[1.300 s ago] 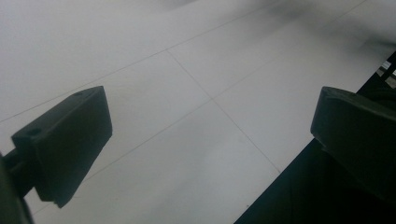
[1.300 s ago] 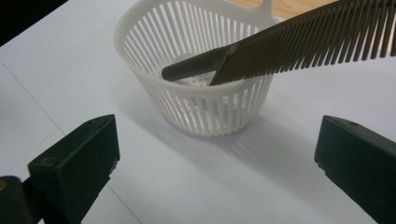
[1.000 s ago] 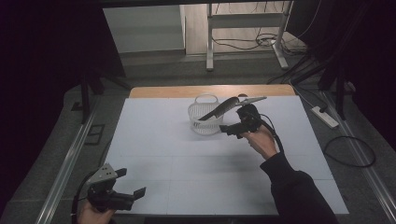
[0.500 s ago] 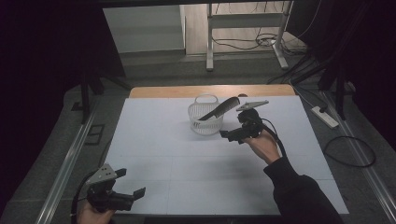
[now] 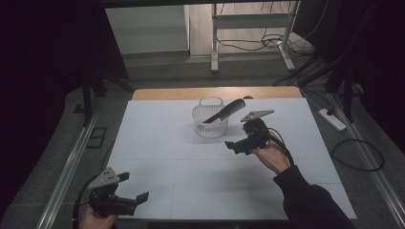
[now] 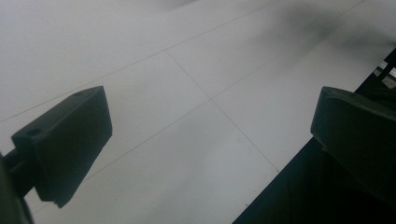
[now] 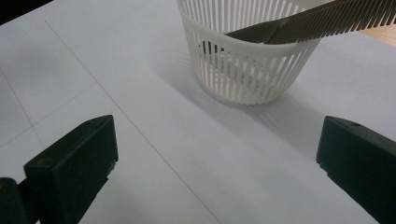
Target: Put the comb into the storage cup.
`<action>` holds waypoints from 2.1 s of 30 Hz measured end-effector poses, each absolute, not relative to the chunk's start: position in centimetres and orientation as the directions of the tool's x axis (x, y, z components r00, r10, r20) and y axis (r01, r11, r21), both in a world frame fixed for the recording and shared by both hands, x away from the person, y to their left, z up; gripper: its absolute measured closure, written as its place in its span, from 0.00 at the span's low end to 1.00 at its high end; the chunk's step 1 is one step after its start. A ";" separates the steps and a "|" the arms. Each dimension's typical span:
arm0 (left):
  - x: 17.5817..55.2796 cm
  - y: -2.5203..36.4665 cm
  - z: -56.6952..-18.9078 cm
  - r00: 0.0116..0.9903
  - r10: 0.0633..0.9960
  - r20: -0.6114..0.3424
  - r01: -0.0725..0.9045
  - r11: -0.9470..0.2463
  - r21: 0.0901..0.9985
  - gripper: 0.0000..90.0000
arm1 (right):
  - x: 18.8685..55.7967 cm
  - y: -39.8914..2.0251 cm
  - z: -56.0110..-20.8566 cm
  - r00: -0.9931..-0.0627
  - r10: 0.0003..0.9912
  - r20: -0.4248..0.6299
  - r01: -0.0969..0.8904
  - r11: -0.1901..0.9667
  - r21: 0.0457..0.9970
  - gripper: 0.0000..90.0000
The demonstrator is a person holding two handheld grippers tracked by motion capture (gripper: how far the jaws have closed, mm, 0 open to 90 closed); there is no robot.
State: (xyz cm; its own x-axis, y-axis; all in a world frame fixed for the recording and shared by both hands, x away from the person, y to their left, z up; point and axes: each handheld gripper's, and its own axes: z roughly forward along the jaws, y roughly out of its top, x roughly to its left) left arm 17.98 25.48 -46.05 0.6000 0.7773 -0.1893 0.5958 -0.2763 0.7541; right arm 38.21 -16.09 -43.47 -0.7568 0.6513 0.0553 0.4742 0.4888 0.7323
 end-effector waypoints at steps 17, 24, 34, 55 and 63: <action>18.0 25.5 -46.0 0.599 0.777 -0.190 0.596 -0.275 0.754 0.00 | 35.8 -17.7 -43.7 -0.772 0.630 0.081 0.472 0.483 0.737 0.00; 18.0 25.5 -46.0 0.598 0.779 -0.190 0.598 -0.275 0.753 0.00 | 34.7 -18.6 -44.2 -0.777 0.626 0.064 0.465 0.503 0.728 0.00; 18.0 25.5 -46.0 0.596 0.779 -0.193 0.600 -0.272 0.753 0.00 | 33.5 -19.7 -44.4 -0.772 0.632 0.069 0.473 0.498 0.727 0.00; 18.0 25.5 -46.0 0.592 0.783 -0.193 0.602 -0.269 0.752 0.00 | 31.5 -22.7 -44.6 -0.750 0.658 0.076 0.497 0.483 0.720 0.00; 18.0 25.5 -46.0 0.589 0.784 -0.197 0.604 -0.265 0.752 0.00 | 30.8 -23.9 -44.7 -0.740 0.668 0.072 0.505 0.482 0.716 0.00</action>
State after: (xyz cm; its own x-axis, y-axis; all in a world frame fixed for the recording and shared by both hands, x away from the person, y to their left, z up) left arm 18.02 25.53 -46.05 0.5888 0.7838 -0.1973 0.6041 -0.2647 0.7517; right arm 30.80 -23.85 -44.68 -0.7405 0.6682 0.0723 0.5047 0.4818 0.7163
